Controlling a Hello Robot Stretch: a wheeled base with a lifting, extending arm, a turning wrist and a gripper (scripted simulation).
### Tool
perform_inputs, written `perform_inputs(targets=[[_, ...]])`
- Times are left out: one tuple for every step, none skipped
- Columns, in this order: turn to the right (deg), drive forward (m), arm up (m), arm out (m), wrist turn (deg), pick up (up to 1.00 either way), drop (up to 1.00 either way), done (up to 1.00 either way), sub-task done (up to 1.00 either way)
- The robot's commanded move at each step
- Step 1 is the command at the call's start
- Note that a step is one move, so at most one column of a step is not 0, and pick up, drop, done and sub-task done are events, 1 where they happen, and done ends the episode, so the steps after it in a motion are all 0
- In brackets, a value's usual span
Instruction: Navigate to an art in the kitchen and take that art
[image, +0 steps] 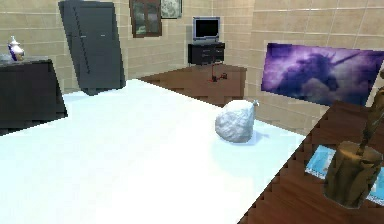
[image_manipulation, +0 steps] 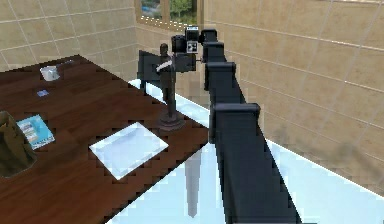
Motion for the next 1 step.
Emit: perform_inputs(targets=[[0.0,0.0,0.0,0.0,0.0,0.0,0.0,1.0,0.0]])
